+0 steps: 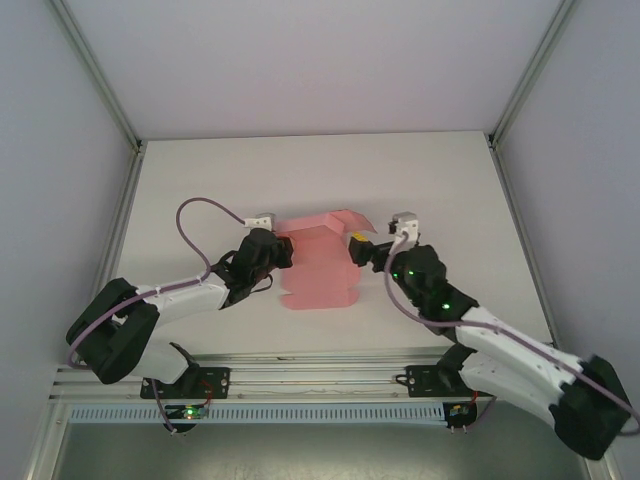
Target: Assemble paper box
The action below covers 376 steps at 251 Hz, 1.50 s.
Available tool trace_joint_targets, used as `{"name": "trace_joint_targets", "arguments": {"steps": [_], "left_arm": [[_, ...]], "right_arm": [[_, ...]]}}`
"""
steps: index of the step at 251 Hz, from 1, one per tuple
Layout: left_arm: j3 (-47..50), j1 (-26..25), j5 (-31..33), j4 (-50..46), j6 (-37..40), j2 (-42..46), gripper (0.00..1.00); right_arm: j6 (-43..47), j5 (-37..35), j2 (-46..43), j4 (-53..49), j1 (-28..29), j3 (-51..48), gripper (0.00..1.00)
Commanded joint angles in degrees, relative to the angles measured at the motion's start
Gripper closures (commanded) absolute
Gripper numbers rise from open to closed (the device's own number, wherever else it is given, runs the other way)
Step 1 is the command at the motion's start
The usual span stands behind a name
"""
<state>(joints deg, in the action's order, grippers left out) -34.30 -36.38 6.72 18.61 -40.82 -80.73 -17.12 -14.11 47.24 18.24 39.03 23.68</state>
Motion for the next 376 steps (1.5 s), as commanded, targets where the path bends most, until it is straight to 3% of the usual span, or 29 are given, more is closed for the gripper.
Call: {"name": "trace_joint_targets", "arguments": {"steps": [1,29,55,97,123,178,253,303,376], "left_arm": [[-1.3,-0.2,1.7,-0.7,1.1,1.3,1.0],[-1.7,-0.2,0.3,-1.3,2.4,1.5,1.0],[-1.5,-0.2,-1.3,-0.6,3.1,1.9,1.0],[-1.7,-0.2,-4.3,0.0,4.7,2.2,1.0],[-1.7,-0.2,-5.4,-0.1,5.3,2.5,1.0],[-1.7,-0.2,-5.2,-0.2,5.5,2.3,1.0],[-2.3,-0.2,-4.7,-0.6,5.1,1.9,1.0],[-2.9,-0.2,-5.3,-0.6,4.4,1.3,1.0],[-3.5,-0.1,-7.2,-0.6,4.2,0.8,1.0]], "right_arm": [[4.7,5.2,-10.8,-9.7,-3.4,-1.5,0.02],[5.1,7.1,-19.4,-14.0,-9.9,-0.5,0.02],[4.2,11.0,-20.8,-16.5,-16.6,1.8,0.02],[0.7,23.0,-10.0,-17.9,-27.1,6.8,0.03],[0.9,28.9,-0.5,-17.5,-30.0,10.6,0.03],[3.4,39.8,13.4,-15.9,-29.1,15.7,0.02],[6.4,43.8,16.2,-14.2,-21.7,13.8,0.02],[8.8,42.1,13.7,-13.6,-15.4,11.9,0.02],[10.3,38.5,17.3,-12.6,-11.3,12.8,0.11]]}}
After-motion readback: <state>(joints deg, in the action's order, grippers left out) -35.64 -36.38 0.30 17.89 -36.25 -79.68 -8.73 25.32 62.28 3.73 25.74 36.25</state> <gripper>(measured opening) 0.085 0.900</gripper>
